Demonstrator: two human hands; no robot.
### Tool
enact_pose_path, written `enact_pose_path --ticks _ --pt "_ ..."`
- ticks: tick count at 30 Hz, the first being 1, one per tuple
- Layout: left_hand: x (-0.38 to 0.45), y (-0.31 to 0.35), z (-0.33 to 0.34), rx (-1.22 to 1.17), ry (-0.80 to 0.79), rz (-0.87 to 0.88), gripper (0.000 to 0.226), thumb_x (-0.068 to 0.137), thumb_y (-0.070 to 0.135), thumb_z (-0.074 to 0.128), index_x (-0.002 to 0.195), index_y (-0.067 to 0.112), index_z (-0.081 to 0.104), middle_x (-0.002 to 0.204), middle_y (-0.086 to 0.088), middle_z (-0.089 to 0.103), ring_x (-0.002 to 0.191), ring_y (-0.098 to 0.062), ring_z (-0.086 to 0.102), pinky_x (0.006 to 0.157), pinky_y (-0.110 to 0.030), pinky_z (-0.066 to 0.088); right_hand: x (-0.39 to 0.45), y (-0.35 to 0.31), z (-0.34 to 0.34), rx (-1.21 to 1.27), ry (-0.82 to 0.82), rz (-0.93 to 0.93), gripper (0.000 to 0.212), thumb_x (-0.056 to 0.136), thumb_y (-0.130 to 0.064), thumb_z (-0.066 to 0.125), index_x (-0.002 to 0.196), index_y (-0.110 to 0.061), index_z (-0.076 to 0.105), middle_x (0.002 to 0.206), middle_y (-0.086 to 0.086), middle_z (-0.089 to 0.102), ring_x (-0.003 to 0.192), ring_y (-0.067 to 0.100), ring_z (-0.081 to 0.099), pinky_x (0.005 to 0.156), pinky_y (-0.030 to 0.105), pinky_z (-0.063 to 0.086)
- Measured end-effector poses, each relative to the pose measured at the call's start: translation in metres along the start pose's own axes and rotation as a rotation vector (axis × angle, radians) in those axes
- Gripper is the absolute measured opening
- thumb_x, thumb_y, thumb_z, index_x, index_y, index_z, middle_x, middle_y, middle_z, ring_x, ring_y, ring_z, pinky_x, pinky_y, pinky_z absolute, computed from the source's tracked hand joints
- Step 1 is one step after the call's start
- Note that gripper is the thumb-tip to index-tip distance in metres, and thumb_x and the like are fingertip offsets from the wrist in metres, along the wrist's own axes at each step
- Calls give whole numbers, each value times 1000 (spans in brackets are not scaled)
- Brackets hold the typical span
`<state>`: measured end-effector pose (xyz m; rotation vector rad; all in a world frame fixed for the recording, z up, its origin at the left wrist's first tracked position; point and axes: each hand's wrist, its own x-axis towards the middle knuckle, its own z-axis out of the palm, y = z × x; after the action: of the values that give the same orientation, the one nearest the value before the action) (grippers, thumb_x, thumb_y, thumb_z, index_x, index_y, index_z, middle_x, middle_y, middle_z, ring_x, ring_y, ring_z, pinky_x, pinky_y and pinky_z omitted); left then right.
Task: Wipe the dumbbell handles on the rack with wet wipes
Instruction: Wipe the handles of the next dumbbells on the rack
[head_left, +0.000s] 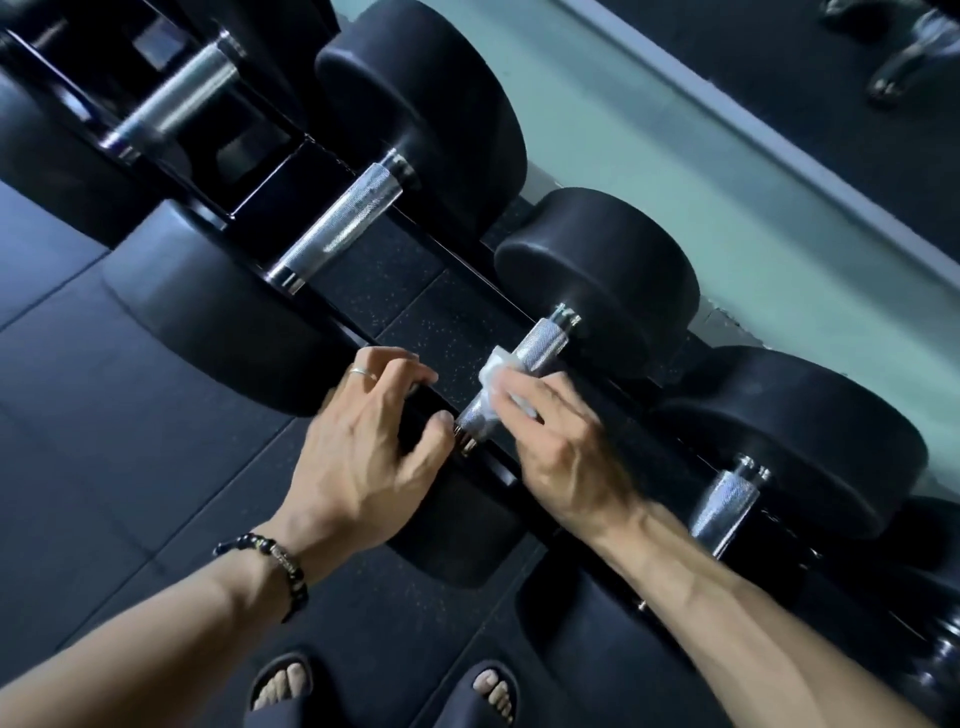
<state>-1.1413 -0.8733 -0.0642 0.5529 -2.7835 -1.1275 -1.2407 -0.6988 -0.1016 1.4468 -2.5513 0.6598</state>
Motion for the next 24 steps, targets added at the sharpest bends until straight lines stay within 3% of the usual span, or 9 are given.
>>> enact_pose_path --ticks 1,5,10,15,19,20,23,24 --pt "0 0 0 -2 3 -3 48 86 51 43 115 17 59 120 7 50 105 -12 51 88 -34 45 2 8 -4 -6 3 -10 37 89 16 56 121 2 68 123 8 67 77 24 49 71 34 51" --pt "-1 -1 0 -6 -6 -18 49 85 54 41 116 19 58 122 10 47 106 -10 50 88 -34 45 17 22 -1 -59 123 242 38 91 18 52 123 4 65 134 12 63 78 23 47 74 35 50" --pt "0 1 -1 16 -27 -23 50 85 56 38 115 21 58 122 10 47 106 -10 50 87 -34 45 4 23 -6 -82 -67 -75 40 90 13 57 126 -1 66 136 9 62 75 24 51 68 35 55" --pt "1 1 -1 40 -47 -17 56 86 56 36 123 19 56 123 8 49 107 -11 50 91 -36 43 16 24 0 -27 66 227 39 87 16 49 121 6 65 139 17 59 90 35 64 81 44 55" --pt "0 3 -2 47 -60 -28 57 86 57 34 126 21 55 123 8 50 108 -10 48 94 -37 41 0 16 -9 26 -157 -57 43 91 9 50 131 0 61 146 9 54 82 27 53 72 40 56" --pt "0 3 -3 49 -62 -28 56 86 56 34 126 21 55 123 8 50 108 -11 48 94 -37 41 5 25 -13 17 -156 -49 45 89 12 50 131 0 62 146 9 55 82 27 54 73 39 56" --pt "0 2 -3 55 -66 -33 56 86 56 35 125 20 55 122 7 50 108 -12 49 96 -36 39 19 33 -14 19 -25 197 42 86 15 51 125 4 63 141 16 57 92 33 63 85 44 57" --pt "0 2 -3 55 -67 -34 56 86 55 35 125 20 55 122 7 50 109 -13 49 96 -36 39 17 24 -11 10 -31 203 40 87 14 50 124 5 63 141 17 56 90 33 61 84 45 56"
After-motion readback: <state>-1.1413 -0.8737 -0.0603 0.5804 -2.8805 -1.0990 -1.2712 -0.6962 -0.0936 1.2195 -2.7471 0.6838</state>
